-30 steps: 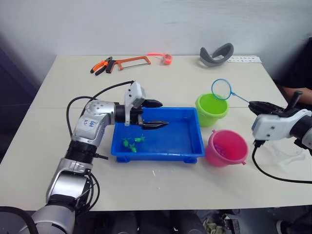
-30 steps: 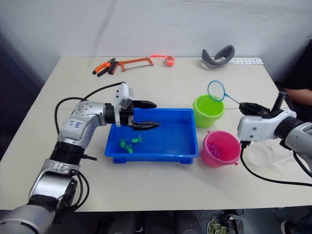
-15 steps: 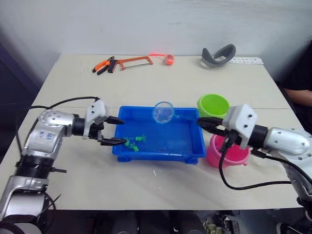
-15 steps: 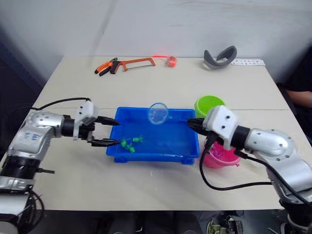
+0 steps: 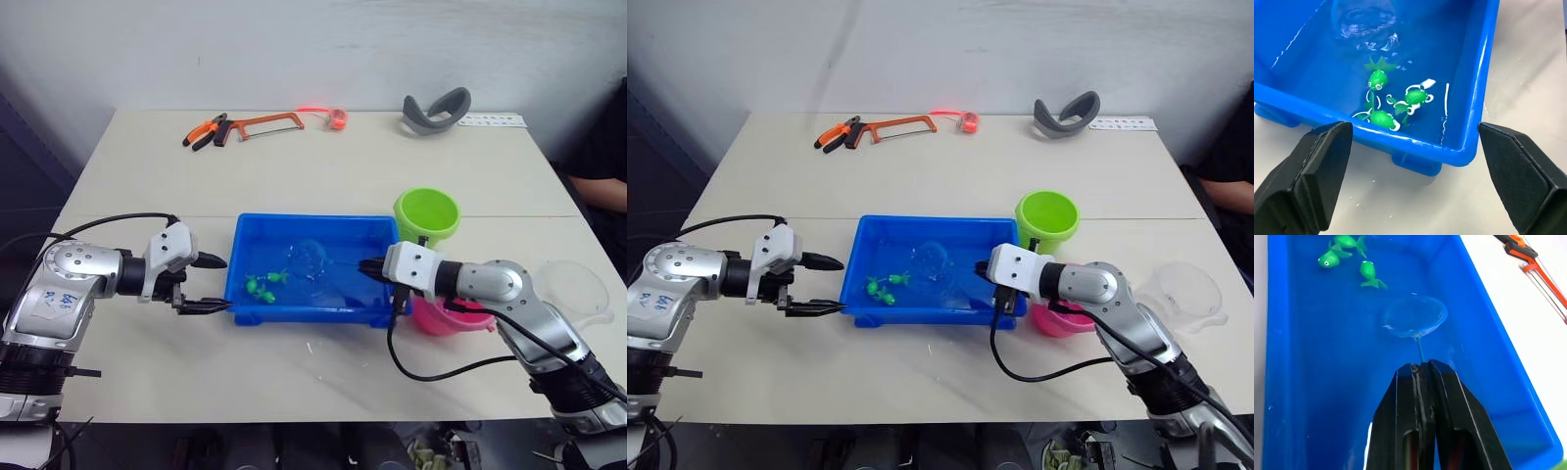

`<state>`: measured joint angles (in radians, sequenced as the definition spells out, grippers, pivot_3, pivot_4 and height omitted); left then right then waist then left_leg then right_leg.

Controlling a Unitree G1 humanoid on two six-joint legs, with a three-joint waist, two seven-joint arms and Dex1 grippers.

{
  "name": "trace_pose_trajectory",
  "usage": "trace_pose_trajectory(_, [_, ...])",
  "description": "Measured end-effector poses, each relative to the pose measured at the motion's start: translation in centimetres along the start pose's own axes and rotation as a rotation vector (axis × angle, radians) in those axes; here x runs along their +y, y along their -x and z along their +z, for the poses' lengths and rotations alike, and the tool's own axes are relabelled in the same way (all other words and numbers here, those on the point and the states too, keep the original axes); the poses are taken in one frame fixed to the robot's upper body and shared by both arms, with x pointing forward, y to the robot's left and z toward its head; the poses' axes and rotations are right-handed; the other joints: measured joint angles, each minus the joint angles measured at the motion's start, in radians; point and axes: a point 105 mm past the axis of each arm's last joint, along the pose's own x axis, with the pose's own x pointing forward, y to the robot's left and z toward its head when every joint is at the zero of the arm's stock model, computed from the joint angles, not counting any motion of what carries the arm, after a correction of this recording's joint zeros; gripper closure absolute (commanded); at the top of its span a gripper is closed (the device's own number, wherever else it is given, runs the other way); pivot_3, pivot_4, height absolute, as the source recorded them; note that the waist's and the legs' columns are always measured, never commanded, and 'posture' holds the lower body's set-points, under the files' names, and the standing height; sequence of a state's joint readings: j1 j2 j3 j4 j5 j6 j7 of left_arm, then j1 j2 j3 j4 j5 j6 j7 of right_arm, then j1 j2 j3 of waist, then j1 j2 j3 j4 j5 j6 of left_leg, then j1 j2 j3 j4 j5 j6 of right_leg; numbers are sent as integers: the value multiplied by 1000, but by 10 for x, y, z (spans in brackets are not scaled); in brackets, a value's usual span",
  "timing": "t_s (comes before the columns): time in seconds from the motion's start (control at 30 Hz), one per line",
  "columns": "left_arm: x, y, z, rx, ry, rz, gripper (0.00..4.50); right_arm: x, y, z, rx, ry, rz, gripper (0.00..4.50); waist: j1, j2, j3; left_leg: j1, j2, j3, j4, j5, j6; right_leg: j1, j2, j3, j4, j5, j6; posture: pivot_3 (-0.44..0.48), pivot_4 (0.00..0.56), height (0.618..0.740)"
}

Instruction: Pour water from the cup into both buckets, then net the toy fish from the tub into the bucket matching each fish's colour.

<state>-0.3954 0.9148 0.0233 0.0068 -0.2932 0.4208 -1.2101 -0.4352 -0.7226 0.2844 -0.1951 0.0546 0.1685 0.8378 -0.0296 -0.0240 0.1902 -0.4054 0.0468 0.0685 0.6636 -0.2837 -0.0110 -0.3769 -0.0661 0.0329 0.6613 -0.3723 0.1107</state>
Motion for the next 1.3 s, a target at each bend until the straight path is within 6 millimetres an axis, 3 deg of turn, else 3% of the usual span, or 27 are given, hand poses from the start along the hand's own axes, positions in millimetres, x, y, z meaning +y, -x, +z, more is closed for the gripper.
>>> trace_pose_trajectory(0.13, [-1,0,-3,5,10,4,63,-3,0,2,-2,23,1,4500,0,0,0,0,0,0,0,0,0,0,0,0,0,0,0,0,150,740])
trace_pose_trajectory(0.37, [-4,-1,-1,3,-3,6,63,-22,25,17,-40,3,-78,4500,1,0,0,0,0,0,0,0,0,0,-1,0,0,0,0,0,150,740])
trace_pose_trajectory(0.5, [-4,-1,-1,-1,-2,6,63,-13,24,31,-113,-39,-25,4500,-2,0,0,0,1,0,0,-1,0,0,0,0,0,0,0,0,150,740])
trace_pose_trajectory(0.7, [-4,-2,-1,-4,-1,4,63,4,5,40,-146,-2,54,4500,-2,0,0,0,0,0,0,-1,1,0,0,0,0,0,0,0,150,740])
trace_pose_trajectory(0.83, [-4,-2,-1,-4,-1,2,63,3,-7,41,-151,69,70,4500,-2,0,0,0,0,0,0,-1,0,0,0,0,0,0,0,0,150,740])
trace_pose_trajectory(1.03, [-6,-1,-6,6,13,-1,63,12,-23,32,-130,167,111,4500,-2,0,0,0,0,1,0,0,0,0,0,0,0,0,0,0,150,740])
trace_pose_trajectory(1.3, [-7,0,-8,5,19,3,63,17,-28,22,-118,268,138,4500,-2,0,0,0,0,1,0,0,-1,0,0,0,0,0,0,0,150,740])
